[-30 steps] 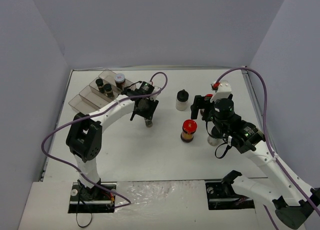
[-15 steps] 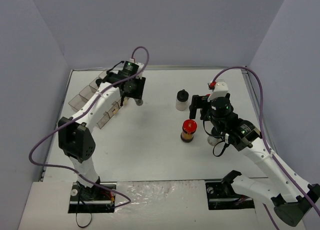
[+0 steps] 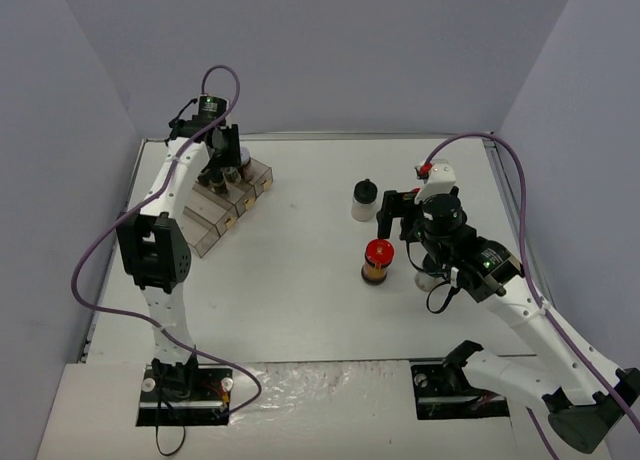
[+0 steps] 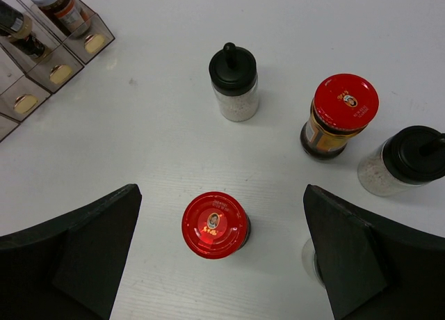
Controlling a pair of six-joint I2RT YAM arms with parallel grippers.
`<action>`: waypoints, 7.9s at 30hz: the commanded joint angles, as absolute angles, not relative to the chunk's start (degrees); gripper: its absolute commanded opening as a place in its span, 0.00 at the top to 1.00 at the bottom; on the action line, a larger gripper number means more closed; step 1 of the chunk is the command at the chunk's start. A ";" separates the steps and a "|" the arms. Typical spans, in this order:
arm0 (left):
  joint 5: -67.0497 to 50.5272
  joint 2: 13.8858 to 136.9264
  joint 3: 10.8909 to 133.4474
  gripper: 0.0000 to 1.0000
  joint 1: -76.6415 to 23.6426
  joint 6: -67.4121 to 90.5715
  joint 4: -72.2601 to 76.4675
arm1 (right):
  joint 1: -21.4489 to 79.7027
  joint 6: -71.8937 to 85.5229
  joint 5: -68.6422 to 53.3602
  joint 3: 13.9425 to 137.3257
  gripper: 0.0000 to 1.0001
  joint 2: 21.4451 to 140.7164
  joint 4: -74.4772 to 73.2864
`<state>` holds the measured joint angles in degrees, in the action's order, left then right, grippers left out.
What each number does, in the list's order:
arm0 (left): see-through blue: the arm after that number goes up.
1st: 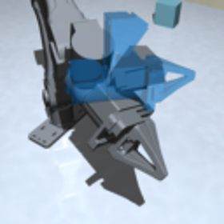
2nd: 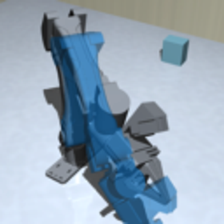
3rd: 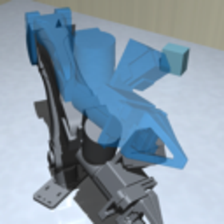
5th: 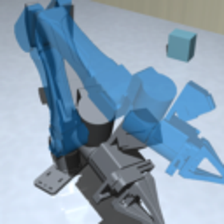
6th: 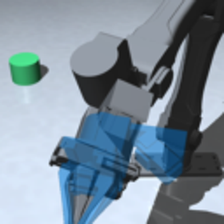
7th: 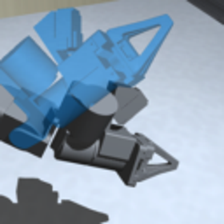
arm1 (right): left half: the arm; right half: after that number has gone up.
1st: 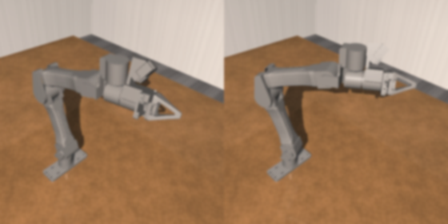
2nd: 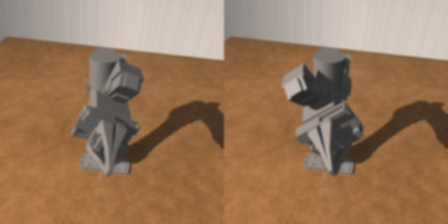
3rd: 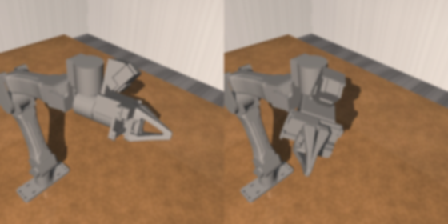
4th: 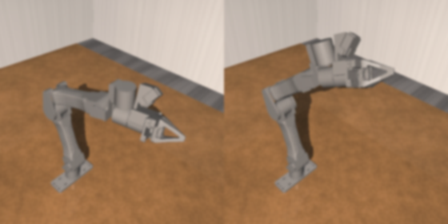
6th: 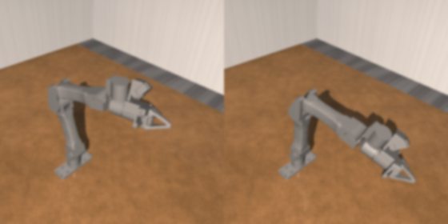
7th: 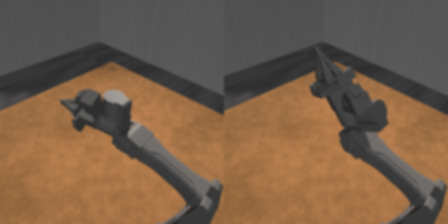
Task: Organize the condiment bottles
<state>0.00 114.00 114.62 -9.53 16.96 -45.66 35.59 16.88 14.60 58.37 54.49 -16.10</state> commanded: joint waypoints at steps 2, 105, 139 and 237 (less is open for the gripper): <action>0.12 116.02 117.88 1.00 -8.35 19.10 -44.70 | 35.33 18.19 14.59 59.07 0.00 53.49 -13.45; -29.93 129.16 112.94 0.04 -36.09 0.92 2.15 | 34.98 19.15 8.75 59.29 0.00 49.48 -15.03; -17.80 96.35 86.83 1.00 -29.48 11.96 0.12 | 34.97 19.27 6.03 62.39 0.00 53.46 -15.39; -7.25 76.13 75.87 0.03 -8.31 13.40 -37.35 | 0.35 22.24 9.62 63.37 0.00 76.37 -19.75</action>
